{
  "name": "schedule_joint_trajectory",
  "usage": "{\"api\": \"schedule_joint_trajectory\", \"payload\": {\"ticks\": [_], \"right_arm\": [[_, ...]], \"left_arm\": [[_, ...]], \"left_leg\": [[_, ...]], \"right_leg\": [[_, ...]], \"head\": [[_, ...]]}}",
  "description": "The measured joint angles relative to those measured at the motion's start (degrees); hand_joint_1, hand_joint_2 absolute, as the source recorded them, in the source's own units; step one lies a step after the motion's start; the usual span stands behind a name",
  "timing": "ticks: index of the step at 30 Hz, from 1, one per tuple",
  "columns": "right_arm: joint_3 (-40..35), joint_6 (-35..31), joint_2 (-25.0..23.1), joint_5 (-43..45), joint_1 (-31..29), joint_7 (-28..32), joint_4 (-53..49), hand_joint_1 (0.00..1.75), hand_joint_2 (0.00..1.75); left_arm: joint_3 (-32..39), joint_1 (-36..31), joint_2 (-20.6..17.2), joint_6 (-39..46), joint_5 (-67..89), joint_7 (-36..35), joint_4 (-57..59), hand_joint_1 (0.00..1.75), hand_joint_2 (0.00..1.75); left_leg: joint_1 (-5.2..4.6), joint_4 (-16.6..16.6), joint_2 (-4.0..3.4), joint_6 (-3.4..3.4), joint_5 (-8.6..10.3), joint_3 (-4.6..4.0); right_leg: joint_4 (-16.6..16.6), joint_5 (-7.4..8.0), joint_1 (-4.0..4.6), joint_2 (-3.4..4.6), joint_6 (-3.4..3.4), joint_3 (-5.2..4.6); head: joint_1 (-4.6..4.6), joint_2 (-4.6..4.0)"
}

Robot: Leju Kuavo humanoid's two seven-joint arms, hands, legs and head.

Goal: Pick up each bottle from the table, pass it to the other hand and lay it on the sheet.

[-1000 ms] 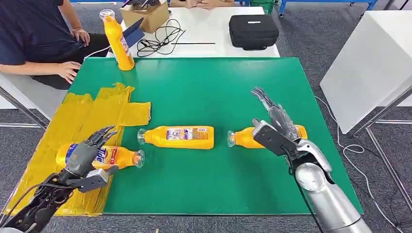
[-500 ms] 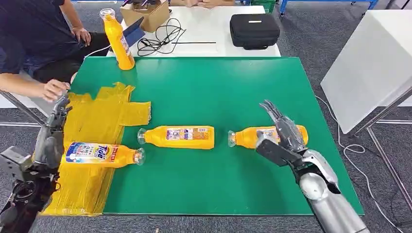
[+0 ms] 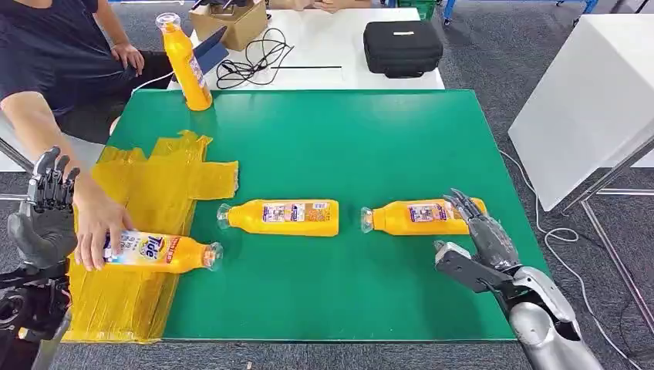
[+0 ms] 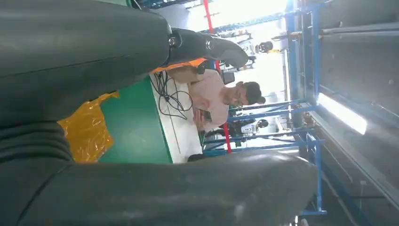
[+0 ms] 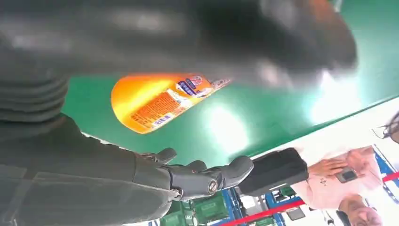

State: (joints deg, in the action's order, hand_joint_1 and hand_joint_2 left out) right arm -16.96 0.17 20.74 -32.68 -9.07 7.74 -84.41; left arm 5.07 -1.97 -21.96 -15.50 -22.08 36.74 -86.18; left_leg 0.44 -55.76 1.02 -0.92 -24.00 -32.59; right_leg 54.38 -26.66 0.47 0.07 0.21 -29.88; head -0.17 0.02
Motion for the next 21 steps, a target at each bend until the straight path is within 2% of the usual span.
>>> {"api": "schedule_joint_trajectory", "payload": {"ticks": [4, 7, 11, 17, 21], "right_arm": [[-0.87, 1.82, -0.24, -2.31, -2.21, -1.95, 0.43, 0.00, 1.75], [-3.22, 3.59, -1.66, -3.30, -7.18, -5.10, 1.84, 0.00, 1.75], [-5.74, 3.56, -2.43, -3.32, -10.19, -6.34, 2.95, 0.00, 1.75], [-9.36, 3.28, -3.91, -4.22, -14.22, -6.16, 7.92, 0.00, 1.75], [-11.02, 3.26, -4.94, -5.38, -16.68, -6.38, 10.73, 0.00, 1.75]], "left_arm": [[0.59, -0.03, 0.79, -0.82, -3.35, -3.11, -0.35, 0.00, 0.00], [2.38, -0.41, 0.41, -3.87, -8.53, -6.10, -0.33, 0.00, 0.00], [3.21, -1.49, 0.50, -5.03, -7.02, -7.06, -0.33, 0.00, 0.00], [2.69, -2.57, 1.14, -3.96, -5.49, -6.38, 0.31, 0.00, 0.00], [2.40, -2.81, 1.35, -3.85, -5.33, -6.36, 0.72, 0.00, 0.00]], "left_leg": [[-0.02, 0.01, -0.02, 0.00, 0.01, -0.04], [0.00, 0.00, -0.44, 0.01, 0.03, 0.03], [0.02, -0.01, -0.16, 0.01, 0.06, 0.02], [0.00, 0.00, -0.43, 0.01, 0.05, -0.02], [0.00, -0.01, -0.36, 0.01, 0.05, -0.03]], "right_leg": [[0.02, 0.01, 0.00, 0.04, 0.00, 0.02], [0.02, 0.18, 0.01, 0.36, -0.11, -0.11], [0.03, 0.17, 0.01, 0.25, -0.11, -0.07], [0.05, 0.18, 0.01, 0.39, -0.10, -0.11], [0.05, 0.18, 0.01, 0.37, -0.10, -0.11]], "head": [[0.02, 0.00], [0.00, 0.00], [0.00, 0.00], [0.02, 0.00], [0.02, 0.00]]}}
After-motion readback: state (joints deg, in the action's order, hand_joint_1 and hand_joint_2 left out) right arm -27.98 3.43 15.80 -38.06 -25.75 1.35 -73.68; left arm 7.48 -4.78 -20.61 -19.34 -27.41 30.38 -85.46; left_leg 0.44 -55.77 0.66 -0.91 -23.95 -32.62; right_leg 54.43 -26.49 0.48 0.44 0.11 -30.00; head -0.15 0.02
